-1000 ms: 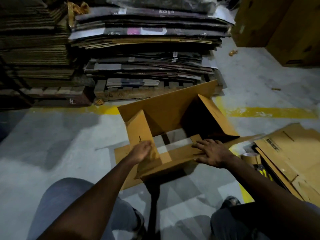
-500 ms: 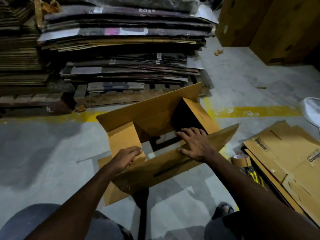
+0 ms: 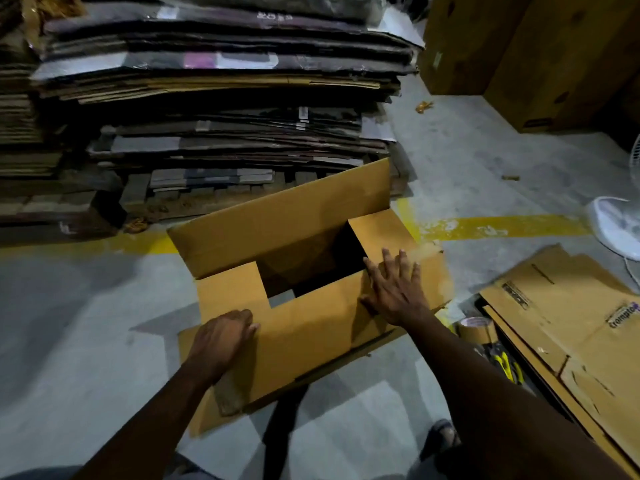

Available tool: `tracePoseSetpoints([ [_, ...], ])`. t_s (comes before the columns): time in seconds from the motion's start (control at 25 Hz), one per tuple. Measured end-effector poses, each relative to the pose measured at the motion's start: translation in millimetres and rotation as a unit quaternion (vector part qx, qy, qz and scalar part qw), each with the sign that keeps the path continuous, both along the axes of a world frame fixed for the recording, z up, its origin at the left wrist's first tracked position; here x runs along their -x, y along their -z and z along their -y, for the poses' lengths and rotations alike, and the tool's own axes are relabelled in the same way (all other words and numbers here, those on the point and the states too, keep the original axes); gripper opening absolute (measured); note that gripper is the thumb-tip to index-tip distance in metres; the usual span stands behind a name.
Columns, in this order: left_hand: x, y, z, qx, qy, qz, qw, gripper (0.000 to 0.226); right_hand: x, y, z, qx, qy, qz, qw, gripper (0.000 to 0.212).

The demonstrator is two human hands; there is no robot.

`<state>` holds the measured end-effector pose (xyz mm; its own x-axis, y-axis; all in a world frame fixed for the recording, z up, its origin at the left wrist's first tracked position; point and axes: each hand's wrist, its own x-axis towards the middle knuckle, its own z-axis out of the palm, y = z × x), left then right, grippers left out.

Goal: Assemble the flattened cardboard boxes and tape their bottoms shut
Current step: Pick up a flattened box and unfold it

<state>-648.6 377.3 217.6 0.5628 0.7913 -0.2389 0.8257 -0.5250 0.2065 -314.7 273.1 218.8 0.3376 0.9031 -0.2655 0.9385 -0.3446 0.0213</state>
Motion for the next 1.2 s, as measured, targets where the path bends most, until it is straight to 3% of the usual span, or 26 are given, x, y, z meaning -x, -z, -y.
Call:
tracePoseSetpoints([
  [0.12,7,25,-2,-0.058,-0.009,-0.092,0.994,0.067,-13,15,11,0.074,-0.001,-0.061,0.995,0.081],
  [0.2,2,28,-5,-0.090,-0.013,-0.119,0.989,0.079,-17,22,13,0.125,0.007,-0.090,0.988,0.086],
  [0.32,-23,16,-24,-0.185,0.019,-0.066,0.980,0.077,-23,30,11,0.154,0.003,-0.088,0.984,0.108],
  [0.48,-85,-15,-70,-0.225,0.029,-0.047,0.973,0.096,-26,33,13,0.128,-0.042,-0.037,0.990,0.123],
  [0.56,-115,-27,-80,-0.205,-0.011,-0.058,0.977,0.089,-27,33,12,0.082,-0.048,-0.009,0.995,0.123],
  [0.64,-131,-28,-74,-0.204,-0.028,-0.048,0.977,0.067,-29,34,11,0.061,-0.048,-0.010,0.997,0.125],
  [0.76,-125,-4,-51,-0.219,0.045,-0.019,0.974,0.052,-33,37,12,0.076,-0.045,-0.031,0.996,0.127],
  [0.92,-100,48,-13,-0.093,0.124,-0.018,0.988,0.061,-33,36,14,0.071,-0.042,-0.040,0.996,0.131],
  [1.04,-101,68,10,-0.018,0.101,-0.101,0.990,0.078,-35,38,18,0.065,-0.038,-0.058,0.995,0.131],
  [1.2,-134,67,23,-0.012,0.035,-0.086,0.996,0.073,-53,32,34,0.050,-0.018,-0.077,0.996,0.111],
])
